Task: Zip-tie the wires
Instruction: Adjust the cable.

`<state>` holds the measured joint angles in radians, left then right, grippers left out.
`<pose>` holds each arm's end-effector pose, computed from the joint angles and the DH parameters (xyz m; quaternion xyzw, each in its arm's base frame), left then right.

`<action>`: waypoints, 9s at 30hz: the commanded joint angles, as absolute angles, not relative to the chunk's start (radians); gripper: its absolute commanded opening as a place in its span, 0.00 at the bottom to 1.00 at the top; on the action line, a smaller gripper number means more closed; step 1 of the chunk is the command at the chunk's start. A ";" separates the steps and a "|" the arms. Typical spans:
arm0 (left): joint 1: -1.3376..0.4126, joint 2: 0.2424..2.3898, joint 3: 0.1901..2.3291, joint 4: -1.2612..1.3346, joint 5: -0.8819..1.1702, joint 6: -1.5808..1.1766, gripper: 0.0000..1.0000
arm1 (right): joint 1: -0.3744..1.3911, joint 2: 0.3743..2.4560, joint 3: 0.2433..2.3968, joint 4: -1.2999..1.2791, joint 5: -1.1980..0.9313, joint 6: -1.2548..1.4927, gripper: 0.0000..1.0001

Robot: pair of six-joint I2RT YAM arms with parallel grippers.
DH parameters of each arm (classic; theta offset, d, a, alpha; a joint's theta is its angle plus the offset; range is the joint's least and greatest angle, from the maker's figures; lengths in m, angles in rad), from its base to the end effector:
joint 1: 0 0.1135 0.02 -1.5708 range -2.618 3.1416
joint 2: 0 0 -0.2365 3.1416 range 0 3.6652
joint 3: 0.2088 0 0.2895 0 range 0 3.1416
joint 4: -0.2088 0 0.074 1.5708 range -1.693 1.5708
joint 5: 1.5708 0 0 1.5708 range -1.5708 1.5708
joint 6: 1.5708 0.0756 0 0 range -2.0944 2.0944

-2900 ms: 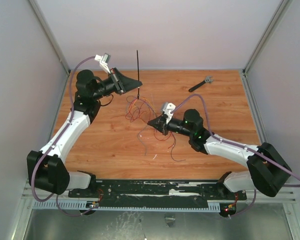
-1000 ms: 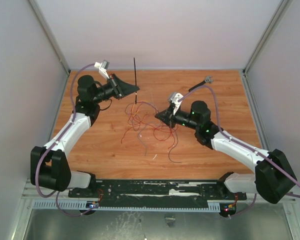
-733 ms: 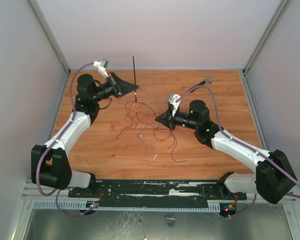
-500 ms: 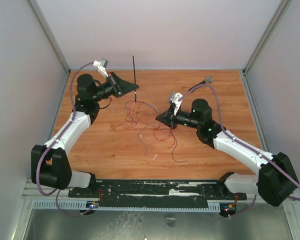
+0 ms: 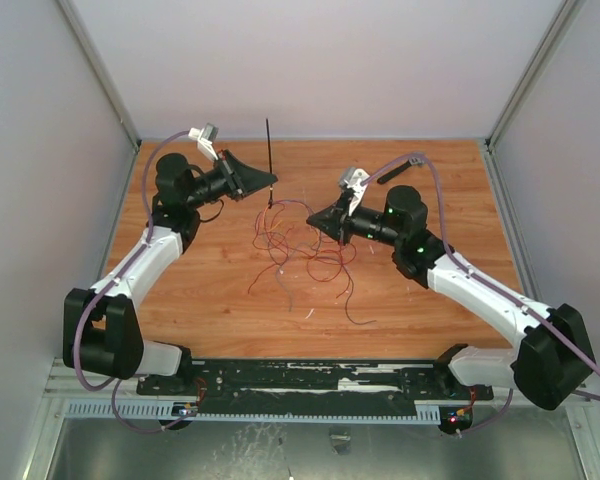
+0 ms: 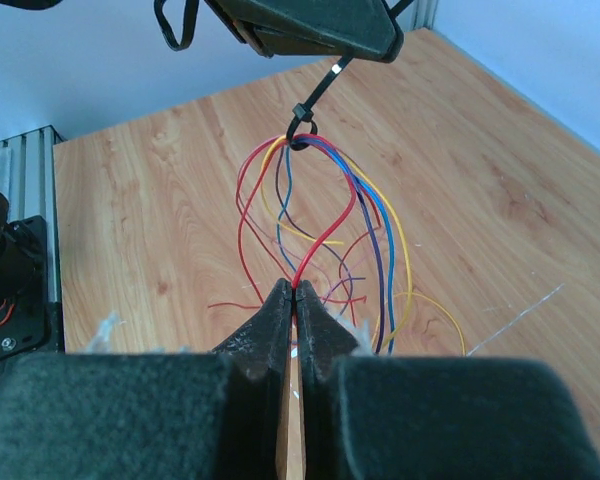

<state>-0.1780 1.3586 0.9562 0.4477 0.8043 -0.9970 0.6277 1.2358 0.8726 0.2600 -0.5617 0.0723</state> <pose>0.3649 -0.1210 0.2947 0.0064 0.6959 -0.5938 0.4038 0.2722 0.2473 0.2781 -0.3741 0.6353 0.4140 0.5339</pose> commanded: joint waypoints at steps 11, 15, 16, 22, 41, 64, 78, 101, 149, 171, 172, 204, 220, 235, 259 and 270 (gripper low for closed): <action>-0.160 1.320 0.959 0.494 0.826 -1.012 0.00 | 0.560 1.224 0.847 0.174 -0.460 0.054 0.00; -0.160 1.319 0.962 0.494 0.827 -1.017 0.00 | 0.551 1.229 0.829 0.179 -0.457 0.061 0.00; -0.158 1.320 0.962 0.494 0.827 -1.018 0.00 | 0.550 1.231 0.828 0.179 -0.457 0.062 0.00; -0.158 1.327 0.962 0.504 0.829 -1.026 0.00 | 0.548 1.235 0.829 0.213 -0.488 0.076 0.00; -0.163 1.335 0.942 0.554 0.846 -1.061 0.00 | 0.692 1.417 0.954 0.278 -0.441 0.124 0.07; -0.163 1.325 1.006 0.458 0.931 -0.982 0.00 | 0.475 1.341 1.006 0.154 -0.616 -0.058 0.39; -0.162 1.314 1.010 0.459 0.943 -0.989 0.00 | 0.431 1.582 1.092 0.278 -0.895 -0.134 0.40; -0.163 1.313 1.012 0.508 0.965 -1.035 0.00 | 0.518 1.769 1.189 0.218 -1.061 -0.148 0.44; -0.161 1.283 0.940 0.509 0.957 -1.010 0.00 | 0.453 1.450 1.088 -0.001 -0.750 -0.113 0.00; -0.161 1.296 0.920 0.528 0.958 -1.015 0.00 | 0.429 1.307 1.129 0.090 -0.741 0.054 0.00; -0.161 1.296 0.920 0.529 0.958 -1.015 0.00 | 0.428 1.302 1.133 0.093 -0.736 0.062 0.00; -0.160 1.305 0.917 0.532 0.956 -1.014 0.00 | 0.270 1.161 1.166 0.092 -0.661 0.135 0.00; -0.161 1.305 0.932 0.580 0.937 -1.089 0.00 | 0.246 1.185 1.056 0.093 -0.627 0.153 0.40; -0.161 1.318 0.980 0.558 0.874 -1.124 0.00 | 0.446 1.093 0.826 0.406 -0.670 0.092 0.39; -0.163 1.301 0.963 0.559 0.872 -1.126 0.00 | 0.884 1.594 0.806 0.927 -0.287 -0.432 0.43; -0.167 1.302 0.960 0.557 0.871 -1.123 0.00 | 0.890 1.678 0.895 0.839 -0.302 -0.507 0.43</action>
<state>-0.1658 1.3174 0.9497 0.5297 0.8696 -1.1271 0.8768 1.6577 0.8547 0.8726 -0.3027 -0.4622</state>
